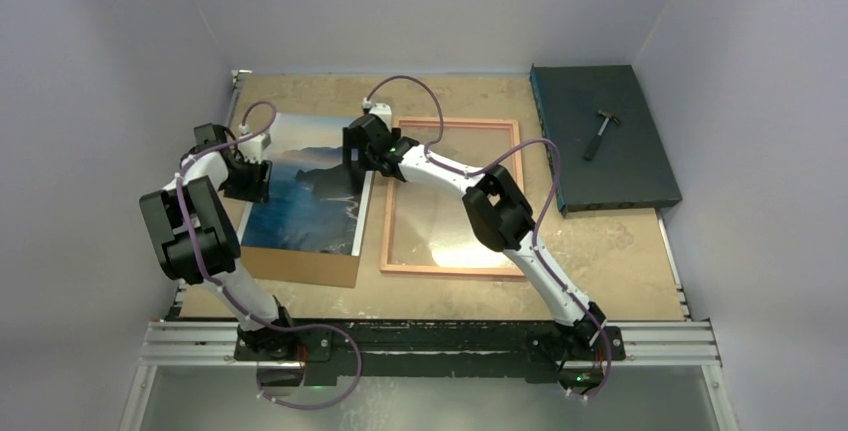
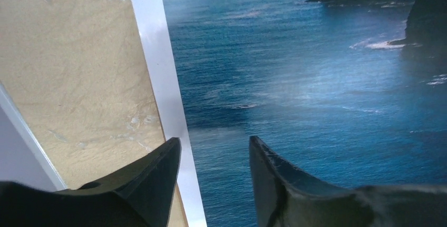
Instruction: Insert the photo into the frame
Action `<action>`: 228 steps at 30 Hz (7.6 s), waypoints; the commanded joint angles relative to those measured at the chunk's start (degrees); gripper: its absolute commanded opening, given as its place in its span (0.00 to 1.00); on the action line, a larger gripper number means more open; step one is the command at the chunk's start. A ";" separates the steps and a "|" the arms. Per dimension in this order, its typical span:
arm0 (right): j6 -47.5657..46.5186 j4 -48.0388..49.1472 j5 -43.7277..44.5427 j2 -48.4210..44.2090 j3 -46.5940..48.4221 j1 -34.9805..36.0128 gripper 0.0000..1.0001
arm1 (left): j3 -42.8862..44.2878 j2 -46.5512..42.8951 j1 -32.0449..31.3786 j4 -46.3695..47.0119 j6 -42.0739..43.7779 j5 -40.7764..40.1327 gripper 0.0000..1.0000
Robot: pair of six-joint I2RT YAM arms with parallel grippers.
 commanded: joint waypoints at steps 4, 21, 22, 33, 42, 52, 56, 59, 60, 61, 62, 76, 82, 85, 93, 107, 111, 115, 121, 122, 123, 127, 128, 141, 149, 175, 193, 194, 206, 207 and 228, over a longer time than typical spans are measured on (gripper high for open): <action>2.78 -1.81 -0.15 0.26 0.64 -0.01 0.99 | 9.12 2.92 0.84 -1.96 -5.14 4.21 0.66; 6.78 0.05 -7.27 -1.35 -4.15 1.12 0.99 | 4.98 7.61 0.93 7.92 -8.52 1.75 0.64; 7.02 0.46 -7.62 -1.56 -4.57 1.20 0.99 | 4.76 7.77 1.00 7.86 -8.46 2.15 0.61; 9.79 5.94 -13.28 -5.24 -10.90 1.74 0.99 | 1.94 4.22 1.27 6.70 -7.52 5.32 0.38; 11.01 8.75 -16.13 -8.31 -15.37 3.95 0.99 | 1.94 0.81 1.59 5.08 -6.61 5.81 0.34; 8.34 3.86 -11.65 -10.25 -14.85 3.79 0.99 | 2.16 3.06 1.72 7.31 -4.60 -0.28 0.31; 5.22 0.97 -6.65 -7.14 -8.93 2.85 0.99 | 1.63 3.65 1.71 7.84 -3.95 -1.74 0.31; 4.04 0.25 -4.71 -5.10 -5.63 1.62 0.99 | 1.23 3.67 1.72 8.30 -3.43 -2.65 0.31; 3.76 -0.25 -4.15 -4.65 -4.36 1.28 0.99 | 1.14 3.66 1.71 8.36 -3.34 -2.72 0.31; 3.62 -0.39 -3.75 -4.15 -3.78 0.94 0.99 | 1.04 3.64 1.73 8.43 -3.20 -2.77 0.31; 3.47 -0.51 -3.74 -3.85 -3.38 0.66 0.99 | 1.03 3.64 1.71 8.45 -3.21 -2.83 0.31; 9.19 10.04 -11.91 -9.65 -15.14 0.07 0.99 | -0.87 2.48 0.87 7.78 -3.45 -1.43 0.29; 6.58 0.58 -2.81 -4.31 -4.27 0.06 0.99 | -0.50 1.75 0.49 7.85 -3.65 -2.41 0.29; 5.14 -1.42 1.33 -2.09 -0.31 -0.03 0.99 | -0.05 2.06 0.54 7.70 -3.49 -3.07 0.29; 4.15 -2.06 3.82 1.94 3.99 -0.93 0.99 | -0.08 2.82 0.48 7.78 -3.19 -3.21 0.29; 4.92 4.59 -1.28 7.56 8.71 -2.15 0.99 | -0.02 3.09 0.53 7.23 -2.24 -3.13 0.28; 6.74 8.05 -4.81 6.52 5.52 -2.31 0.99 | 0.21 3.44 0.55 7.22 -2.10 -3.06 0.28; 8.06 14.20 -8.33 3.24 -0.74 -2.39 0.99 | 0.21 3.99 0.48 7.40 -2.17 -2.87 0.28; 9.28 26.40 -12.93 -1.72 -9.86 -2.91 0.99 | -0.09 3.95 0.50 7.47 -1.76 -2.97 0.28; 9.28 27.86 -13.61 -2.19 -10.90 -2.92 0.99 | -0.24 3.88 0.48 7.49 -1.72 -3.01 0.28; 9.23 29.73 -14.25 -2.65 -11.56 -2.92 0.99 | -0.34 3.83 0.53 7.57 -1.69 -2.93 0.28; 10.03 34.79 -17.70 -4.53 -14.32 -2.92 0.99 | -0.46 3.73 0.43 7.55 -1.41 -3.11 0.28; 10.45 35.61 -18.17 -4.80 -14.73 -2.92 0.99 | -0.57 3.72 0.47 7.57 -1.38 -3.13 0.28; 21.89 46.71 -26.48 -11.89 -26.64 -3.18 0.99 | -0.63 3.35 0.44 7.49 -1.76 -2.93 0.27; 31.32 58.14 -31.02 -16.05 -35.44 -3.14 0.99 | -0.80 3.27 0.39 7.49 -1.93 -2.85 0.27; 23.53 36.04 -22.72 -19.04 -30.17 -0.63 0.10 | 5.64 -2.03 0.44 -1.99 -2.36 1.86 0.41; 21.14 17.25 -2.07 -37.48 -27.93 0.66 0.00 | 22.49 -21.69 -21.53 -20.66 -7.22 17.93 0.89; 21.64 15.56 -0.31 -37.98 -27.05 0.94 0.00 | 22.52 -22.57 -23.63 -20.98 -8.42 17.04 0.90; 29.14 13.30 1.01 -38.64 -24.70 1.99 0.00 | 16.81 -30.20 -41.17 -20.66 -12.50 -2.66 0.75; 29.54 13.30 0.91 -38.42 -24.48 2.12 0.00 | 15.52 -30.63 -41.45 -19.97 -12.25 -3.62 0.73; 32.24 13.30 -0.90 -37.63 -24.47 2.03 0.03 | 7.83 -30.13 -42.92 -11.56 -8.95 -11.42 0.39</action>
